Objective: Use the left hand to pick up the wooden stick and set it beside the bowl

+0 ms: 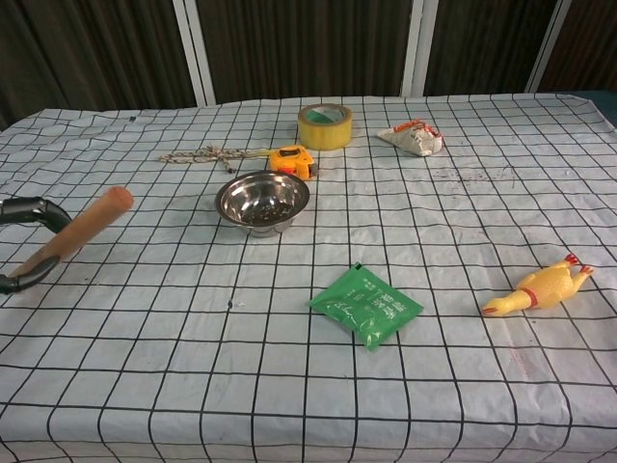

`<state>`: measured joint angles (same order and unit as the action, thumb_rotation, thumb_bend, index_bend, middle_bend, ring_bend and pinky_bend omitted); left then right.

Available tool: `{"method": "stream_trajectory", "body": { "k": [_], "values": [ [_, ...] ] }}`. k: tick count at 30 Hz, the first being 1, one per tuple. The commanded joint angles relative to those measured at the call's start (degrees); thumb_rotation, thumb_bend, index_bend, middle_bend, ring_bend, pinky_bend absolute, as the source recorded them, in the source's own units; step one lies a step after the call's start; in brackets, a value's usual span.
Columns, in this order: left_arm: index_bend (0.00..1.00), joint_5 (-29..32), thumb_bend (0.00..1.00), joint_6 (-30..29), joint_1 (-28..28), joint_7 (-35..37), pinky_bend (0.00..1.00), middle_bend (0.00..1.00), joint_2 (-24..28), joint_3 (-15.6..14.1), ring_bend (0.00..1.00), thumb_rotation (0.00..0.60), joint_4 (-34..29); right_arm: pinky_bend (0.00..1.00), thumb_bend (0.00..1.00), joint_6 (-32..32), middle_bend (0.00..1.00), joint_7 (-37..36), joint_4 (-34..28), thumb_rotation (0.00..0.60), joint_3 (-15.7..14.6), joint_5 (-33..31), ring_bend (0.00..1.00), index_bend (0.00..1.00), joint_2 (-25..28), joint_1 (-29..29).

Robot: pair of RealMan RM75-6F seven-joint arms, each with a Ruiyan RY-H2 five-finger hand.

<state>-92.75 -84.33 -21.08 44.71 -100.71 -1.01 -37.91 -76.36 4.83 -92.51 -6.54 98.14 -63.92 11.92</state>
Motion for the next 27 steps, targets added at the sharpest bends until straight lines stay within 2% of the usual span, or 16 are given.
{"method": "stream_trajectory", "body": {
  "k": [1,7,13,16,27],
  "values": [
    [0.66,5.6,0.44,-1.6,0.4,16.7,0.12,0.6,-1.4,5.8,0.3,0.6,-3.4,0.11,0.39,0.1,0.0,0.2,0.0,0.6,0.0,0.1,0.0,0.0,-0.1,0.0],
    [0.63,9.6,0.43,4.5,0.5,28.7,0.14,0.52,-0.6,8.0,0.22,0.6,-6.9,0.11,0.39,0.3,0.0,0.3,-0.1,0.6,0.0,0.3,0.0,0.0,-0.1,0.0],
    [0.61,10.0,0.44,8.2,0.8,35.4,0.18,0.47,0.0,7.5,0.2,0.6,-7.0,0.11,0.39,-0.2,0.0,0.3,-0.4,0.6,-0.2,1.0,0.0,0.0,0.1,-0.3],
    [0.6,9.2,0.47,7.9,1.1,35.9,0.21,0.45,-1.1,6.9,0.19,0.6,-4.6,0.11,0.39,-0.1,0.0,0.1,-0.1,0.6,0.0,1.0,0.0,0.0,-0.1,-0.2],
    [0.59,6.8,0.51,4.4,2.5,35.9,0.19,0.43,-3.8,5.2,0.17,0.6,2.3,0.11,0.39,-0.8,0.0,0.0,-0.4,0.6,-0.2,1.7,0.0,0.0,0.3,-0.7]
  ]
}}
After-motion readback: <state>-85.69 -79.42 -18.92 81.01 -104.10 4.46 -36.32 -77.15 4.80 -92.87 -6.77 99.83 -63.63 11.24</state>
